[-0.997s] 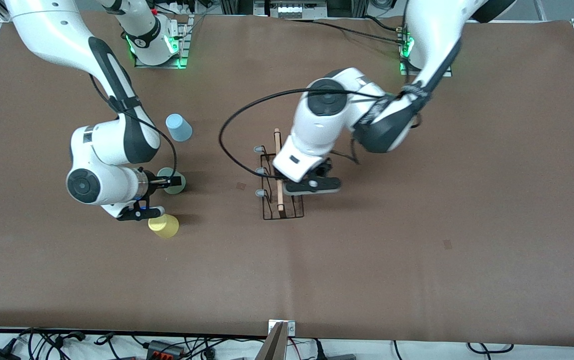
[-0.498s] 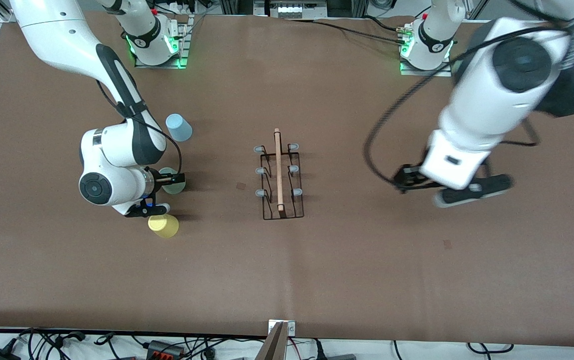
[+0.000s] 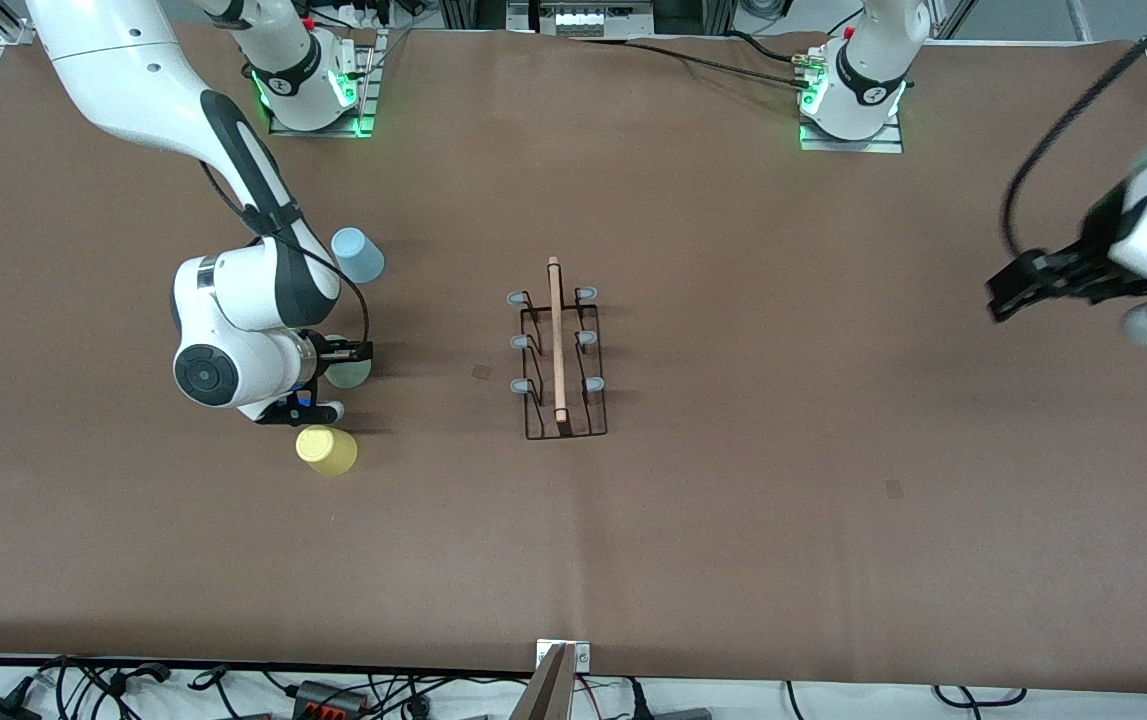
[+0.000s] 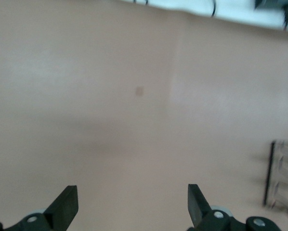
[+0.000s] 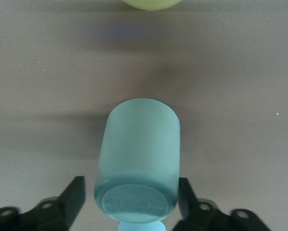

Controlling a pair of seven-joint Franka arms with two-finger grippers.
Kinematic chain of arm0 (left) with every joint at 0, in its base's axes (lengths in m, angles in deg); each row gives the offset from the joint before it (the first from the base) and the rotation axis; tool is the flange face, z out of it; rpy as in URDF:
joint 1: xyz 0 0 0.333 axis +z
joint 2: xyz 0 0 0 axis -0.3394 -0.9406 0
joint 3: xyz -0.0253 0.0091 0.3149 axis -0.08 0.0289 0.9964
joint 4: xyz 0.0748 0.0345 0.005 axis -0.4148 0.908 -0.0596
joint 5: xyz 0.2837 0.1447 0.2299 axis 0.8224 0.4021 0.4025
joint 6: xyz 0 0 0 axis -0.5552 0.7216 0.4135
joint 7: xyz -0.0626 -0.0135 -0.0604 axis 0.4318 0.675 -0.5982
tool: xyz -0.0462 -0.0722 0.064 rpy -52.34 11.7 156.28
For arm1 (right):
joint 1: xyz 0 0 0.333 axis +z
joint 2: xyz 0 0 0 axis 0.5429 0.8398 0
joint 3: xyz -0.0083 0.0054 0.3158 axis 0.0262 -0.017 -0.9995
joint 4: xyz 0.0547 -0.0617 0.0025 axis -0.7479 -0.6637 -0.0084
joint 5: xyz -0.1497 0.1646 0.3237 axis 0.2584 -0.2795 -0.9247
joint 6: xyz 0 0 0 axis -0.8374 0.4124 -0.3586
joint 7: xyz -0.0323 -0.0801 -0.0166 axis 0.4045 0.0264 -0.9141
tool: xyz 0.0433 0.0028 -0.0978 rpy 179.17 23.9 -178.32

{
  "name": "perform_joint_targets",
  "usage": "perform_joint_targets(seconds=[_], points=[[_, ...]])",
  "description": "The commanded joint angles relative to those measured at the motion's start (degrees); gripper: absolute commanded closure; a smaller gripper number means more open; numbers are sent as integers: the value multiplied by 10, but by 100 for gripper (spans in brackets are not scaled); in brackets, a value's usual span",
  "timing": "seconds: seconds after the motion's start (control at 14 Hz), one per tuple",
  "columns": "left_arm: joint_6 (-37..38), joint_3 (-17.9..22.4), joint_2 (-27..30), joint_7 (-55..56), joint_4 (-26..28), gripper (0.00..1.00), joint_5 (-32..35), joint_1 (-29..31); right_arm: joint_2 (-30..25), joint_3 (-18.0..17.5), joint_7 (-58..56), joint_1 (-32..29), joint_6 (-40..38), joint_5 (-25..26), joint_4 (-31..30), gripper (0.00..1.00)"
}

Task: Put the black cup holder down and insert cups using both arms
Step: 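Release the rack and withdraw the left gripper while the right gripper grasps teal cup, then carry the teal cup to the rack with the right gripper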

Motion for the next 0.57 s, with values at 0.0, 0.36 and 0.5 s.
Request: perform_joint_targets(seconds=[0.0, 0.36, 0.5], points=[[21, -8, 14, -57, 15, 0, -11, 10, -13, 2, 13, -6, -8, 1, 3, 83], [52, 1, 23, -154, 20, 0, -27, 30, -26, -7, 71, 18, -136, -10, 154, 94], [48, 22, 63, -198, 64, 0, -33, 22, -28, -11, 83, 49, -143, -61, 173, 94]])
